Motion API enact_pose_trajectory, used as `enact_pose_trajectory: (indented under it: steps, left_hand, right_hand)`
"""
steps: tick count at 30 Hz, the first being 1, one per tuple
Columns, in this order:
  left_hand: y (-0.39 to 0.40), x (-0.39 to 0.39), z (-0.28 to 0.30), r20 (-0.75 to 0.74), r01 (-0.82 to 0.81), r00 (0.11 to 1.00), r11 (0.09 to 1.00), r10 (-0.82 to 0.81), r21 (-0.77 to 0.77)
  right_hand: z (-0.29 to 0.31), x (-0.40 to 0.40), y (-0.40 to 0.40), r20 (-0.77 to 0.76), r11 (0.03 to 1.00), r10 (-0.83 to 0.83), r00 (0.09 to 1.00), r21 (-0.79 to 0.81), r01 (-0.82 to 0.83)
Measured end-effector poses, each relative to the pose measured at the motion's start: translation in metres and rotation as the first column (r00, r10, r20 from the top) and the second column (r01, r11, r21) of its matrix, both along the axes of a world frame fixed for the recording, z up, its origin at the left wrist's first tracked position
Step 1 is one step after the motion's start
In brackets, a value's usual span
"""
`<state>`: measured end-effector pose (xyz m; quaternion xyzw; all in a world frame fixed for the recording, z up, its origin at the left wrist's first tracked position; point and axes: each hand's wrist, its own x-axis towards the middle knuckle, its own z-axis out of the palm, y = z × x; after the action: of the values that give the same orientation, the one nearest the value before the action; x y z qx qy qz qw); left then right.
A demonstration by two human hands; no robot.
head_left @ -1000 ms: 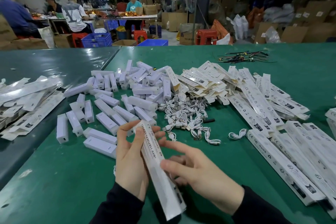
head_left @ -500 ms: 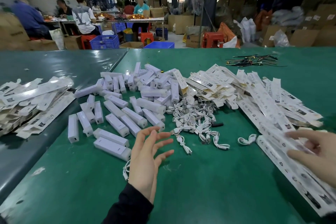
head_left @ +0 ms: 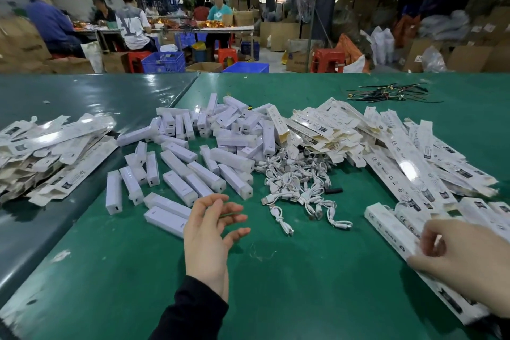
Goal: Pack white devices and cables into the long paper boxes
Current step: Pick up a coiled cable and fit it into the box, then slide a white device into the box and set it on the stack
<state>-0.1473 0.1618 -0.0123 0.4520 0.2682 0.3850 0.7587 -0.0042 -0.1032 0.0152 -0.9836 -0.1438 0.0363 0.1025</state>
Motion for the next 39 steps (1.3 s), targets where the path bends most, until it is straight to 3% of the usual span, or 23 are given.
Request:
enact_pose_trajectory:
  steps: [3,9,12,16,19,22,24,27,30,36,39]
  left_hand:
    - [-0.001,0.001,0.0,-0.001,-0.01,1.0,1.0,0.01,-0.001]
    - [-0.001,0.0,0.002,-0.007,-0.046,0.999,0.998,0.046,0.044]
    - [-0.002,0.0,0.002,-0.017,-0.057,0.998,0.995,0.058,0.081]
    - [-0.003,0.001,0.001,-0.04,-0.068,0.996,0.988,0.074,0.142]
    - [-0.005,0.002,-0.001,-0.05,-0.058,0.997,0.986,0.066,0.155]
    - [-0.007,0.002,-0.003,-0.059,-0.035,0.997,0.984,0.046,0.176]
    - [-0.009,0.002,-0.003,-0.064,-0.021,0.997,0.981,0.034,0.192]
    - [-0.009,0.002,-0.002,-0.069,-0.013,0.997,0.979,0.028,0.202]
    - [-0.009,0.002,-0.001,-0.066,-0.016,0.997,0.981,0.03,0.194]
    - [-0.01,0.001,-0.001,-0.071,-0.014,0.997,0.98,0.028,0.196]
    - [-0.011,0.001,-0.001,-0.074,0.009,0.997,0.982,0.005,0.188]
  right_hand:
    - [0.001,-0.001,0.008,0.097,0.999,0.02,0.995,-0.03,-0.017]
    - [0.011,-0.006,0.053,0.229,0.938,0.227,0.947,0.209,-0.276]
    - [0.008,0.011,0.081,0.202,0.924,0.325,0.924,0.138,-0.356]
    - [0.01,0.053,0.12,0.187,0.936,0.316,0.93,0.102,-0.338]
    - [0.011,0.082,0.14,0.314,0.932,0.265,0.912,0.159,-0.325]
    - [0.008,0.102,0.157,0.343,0.945,0.31,0.886,-0.01,-0.327]
    - [0.006,0.114,0.166,0.282,0.947,0.319,0.905,-0.135,-0.292]
    - [0.01,0.127,0.173,0.177,0.939,0.321,0.93,-0.186,-0.289]
    - [0.009,0.128,0.173,0.22,0.938,0.347,0.912,-0.093,-0.334]
    - [0.008,0.092,0.16,0.46,0.949,0.272,0.845,0.017,-0.315]
    - [0.017,0.07,0.138,0.345,0.913,0.307,0.887,0.155,-0.377]
